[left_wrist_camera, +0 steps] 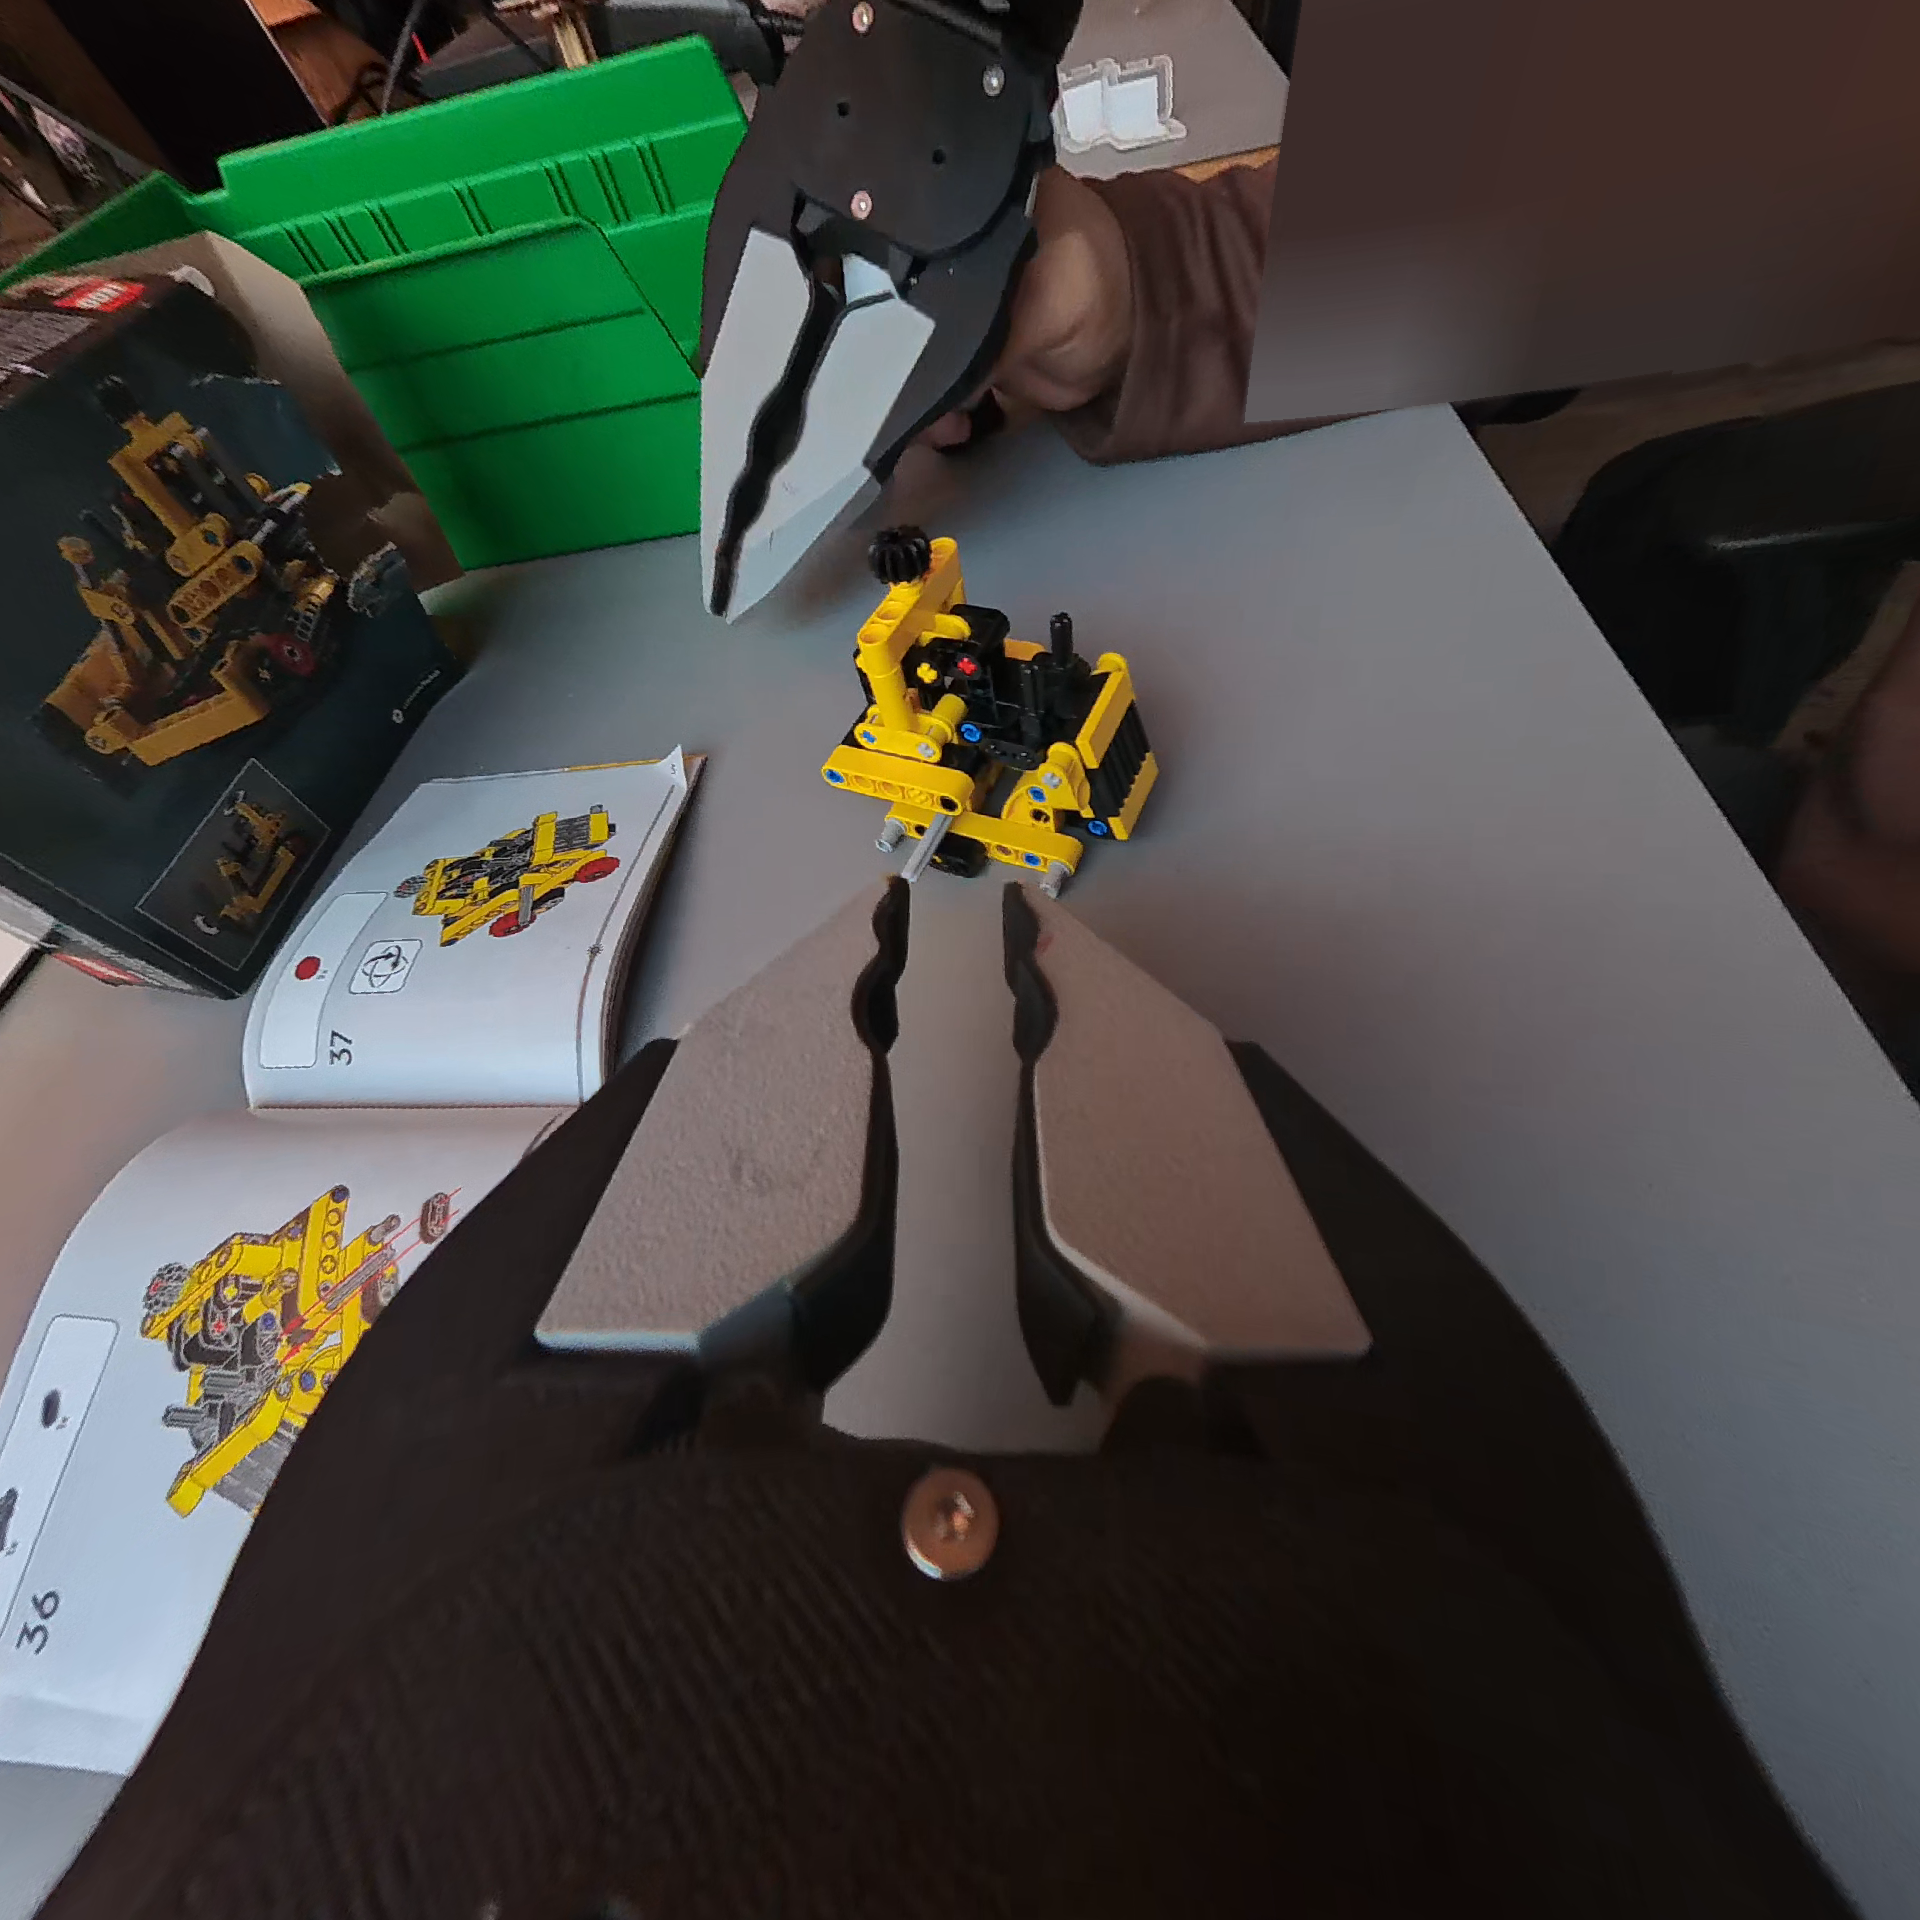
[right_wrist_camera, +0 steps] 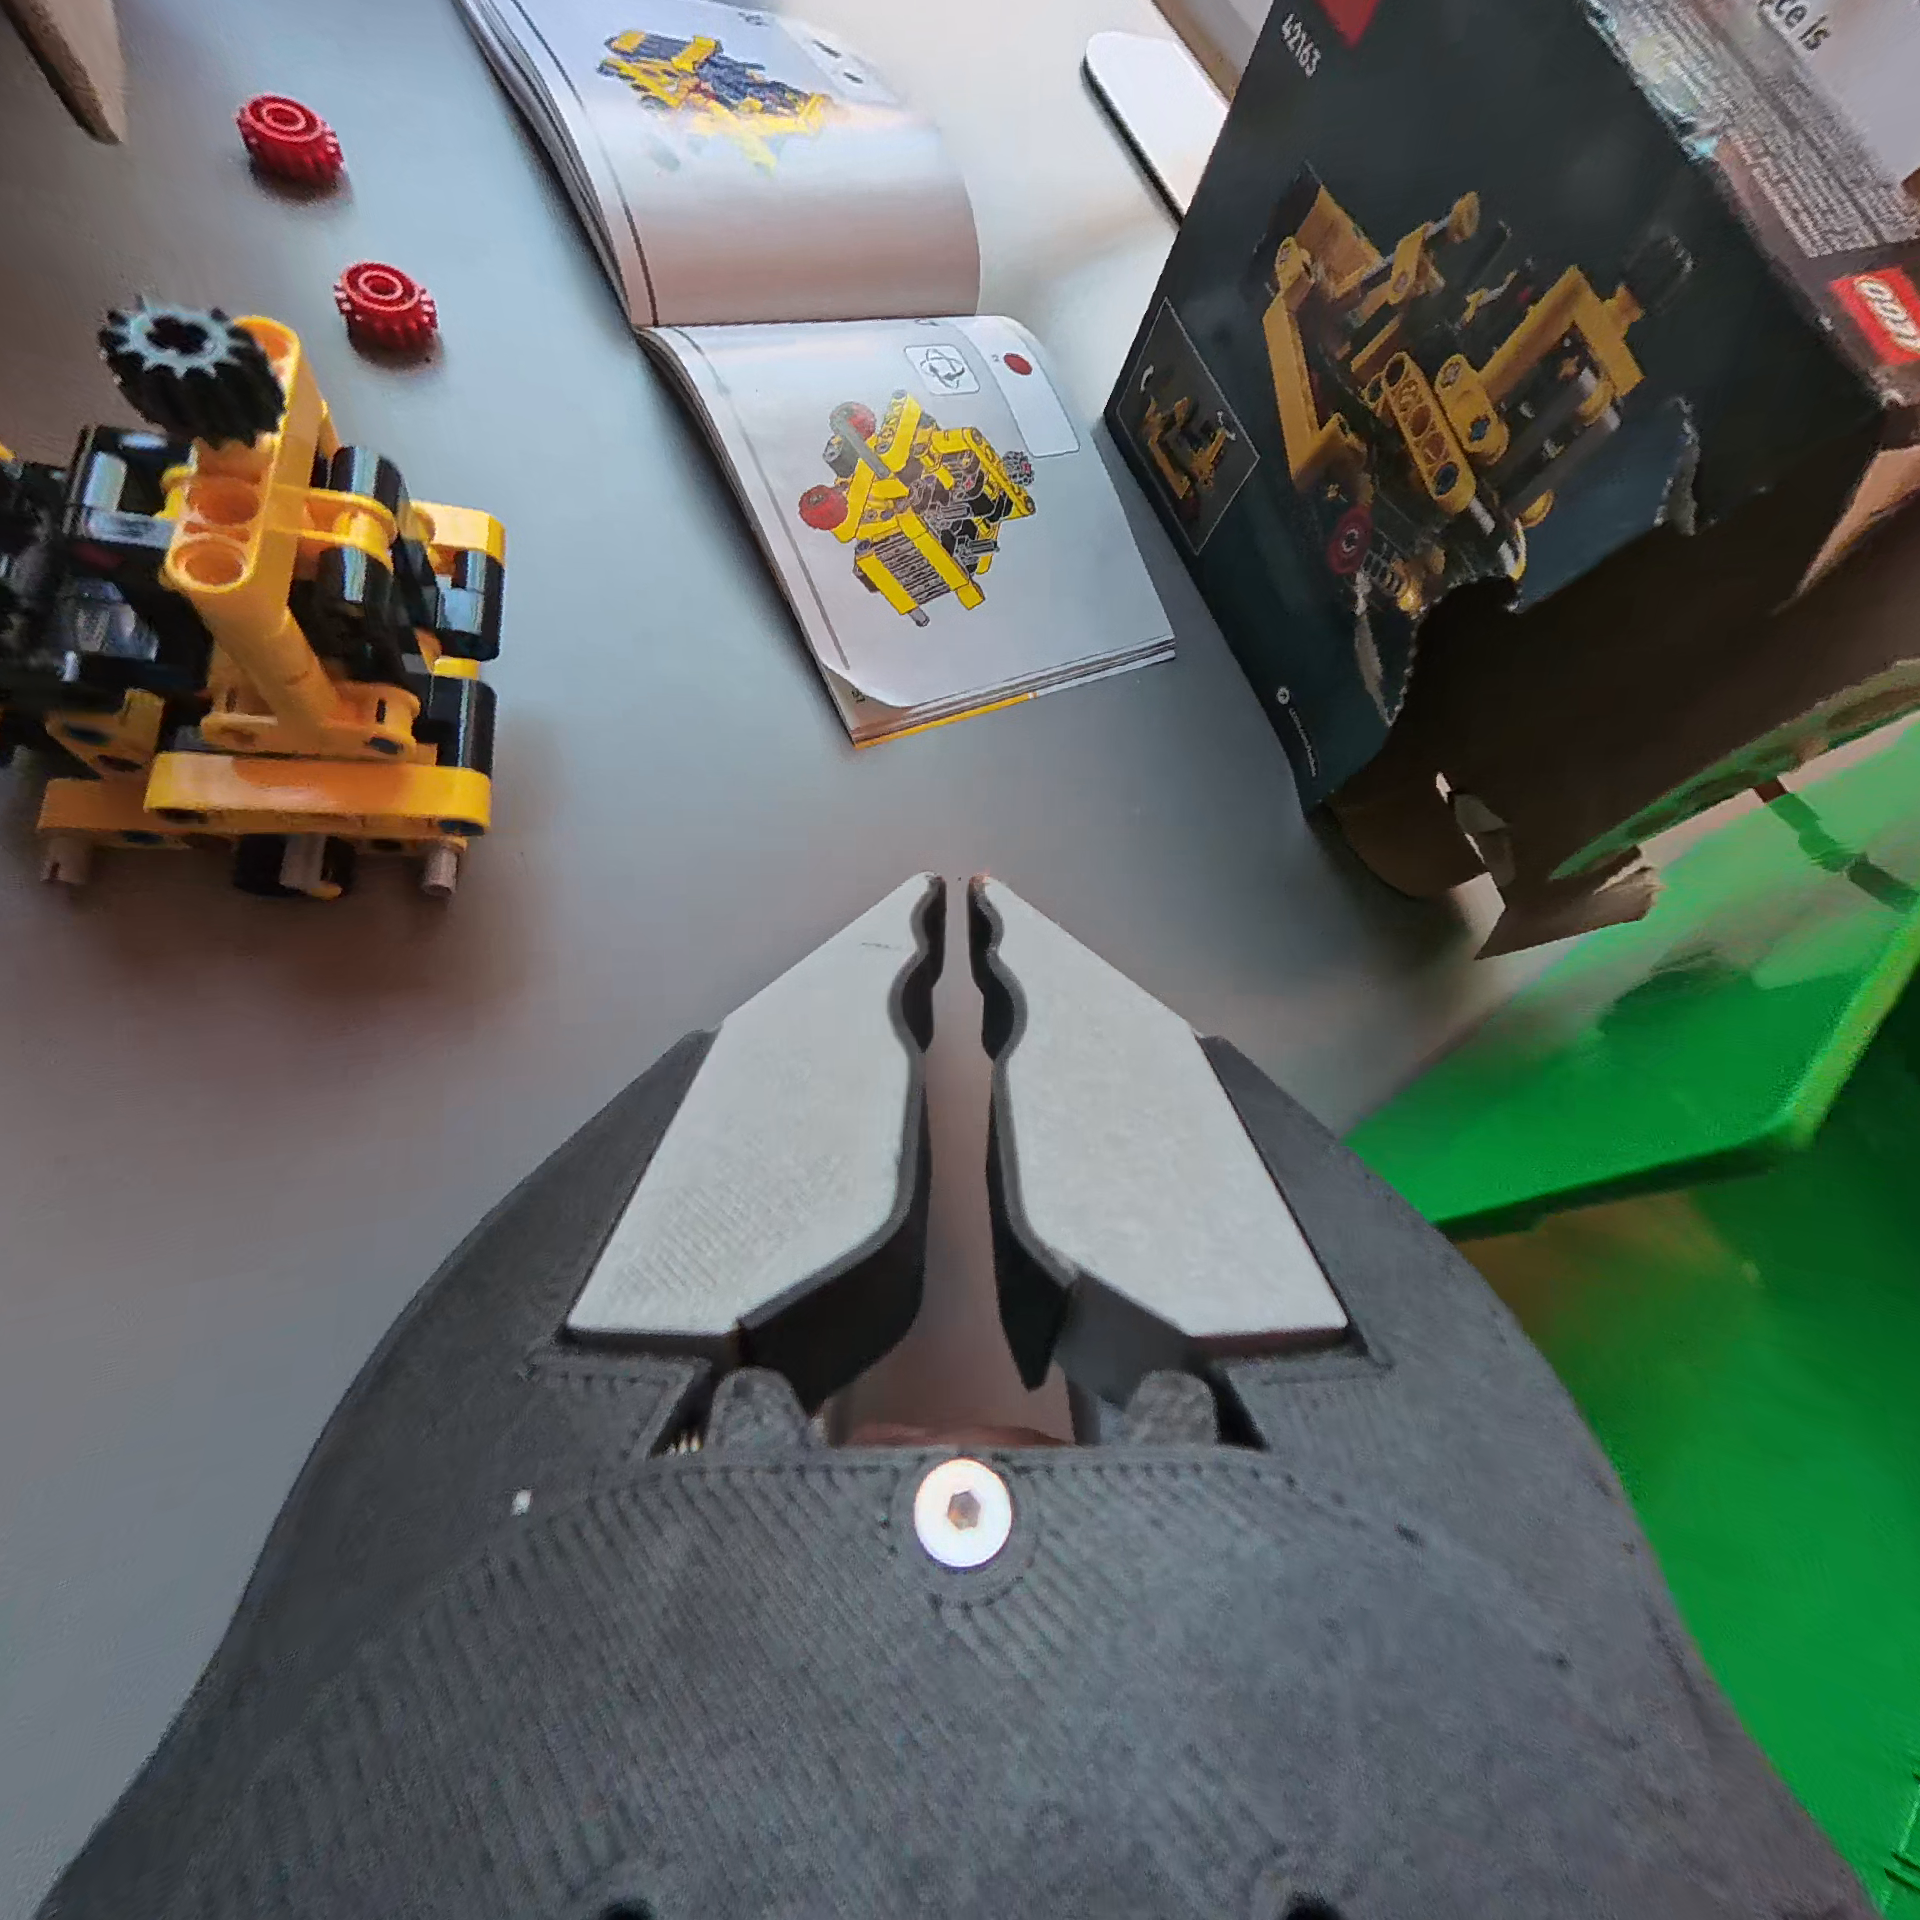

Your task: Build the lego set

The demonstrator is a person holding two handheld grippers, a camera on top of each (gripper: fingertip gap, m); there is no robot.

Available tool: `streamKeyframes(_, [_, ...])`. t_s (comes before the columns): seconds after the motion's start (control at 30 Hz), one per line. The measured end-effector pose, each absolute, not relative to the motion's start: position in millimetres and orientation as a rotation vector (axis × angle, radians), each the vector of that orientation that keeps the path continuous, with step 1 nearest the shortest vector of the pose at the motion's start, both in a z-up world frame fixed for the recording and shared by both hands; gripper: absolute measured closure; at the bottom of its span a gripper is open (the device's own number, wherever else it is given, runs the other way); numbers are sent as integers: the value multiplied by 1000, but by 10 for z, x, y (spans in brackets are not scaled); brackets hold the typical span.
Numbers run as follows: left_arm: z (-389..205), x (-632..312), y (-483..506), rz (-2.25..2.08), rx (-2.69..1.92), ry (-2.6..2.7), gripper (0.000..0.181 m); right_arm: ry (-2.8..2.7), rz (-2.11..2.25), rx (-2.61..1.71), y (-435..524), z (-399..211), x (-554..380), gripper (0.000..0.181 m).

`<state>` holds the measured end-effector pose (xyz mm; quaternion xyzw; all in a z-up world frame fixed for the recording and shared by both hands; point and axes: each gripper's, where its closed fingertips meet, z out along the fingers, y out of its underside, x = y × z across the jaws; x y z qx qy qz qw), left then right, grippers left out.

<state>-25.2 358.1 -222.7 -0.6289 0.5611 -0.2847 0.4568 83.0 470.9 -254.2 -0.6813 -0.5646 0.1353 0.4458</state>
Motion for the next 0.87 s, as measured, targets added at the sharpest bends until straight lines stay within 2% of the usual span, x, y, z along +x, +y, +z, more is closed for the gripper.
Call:
streamKeyframes(0.03, [-2207, -260, 3589, -705, -1546, 1368, 167, -1392, 328, -1686, 4723, -2531, 801, 181])
streamKeyframes(0.5, [-2250, -241, 3648, -705, -1594, 1363, 163, -1433, 369, -1546, 4896, -2421, 160, 181])
streamKeyframes(0.87, [-2298, -154, 3595, -658, -1561, 1428, 159, -1393, 411, -1521, 4890, -2256, 373, 181])
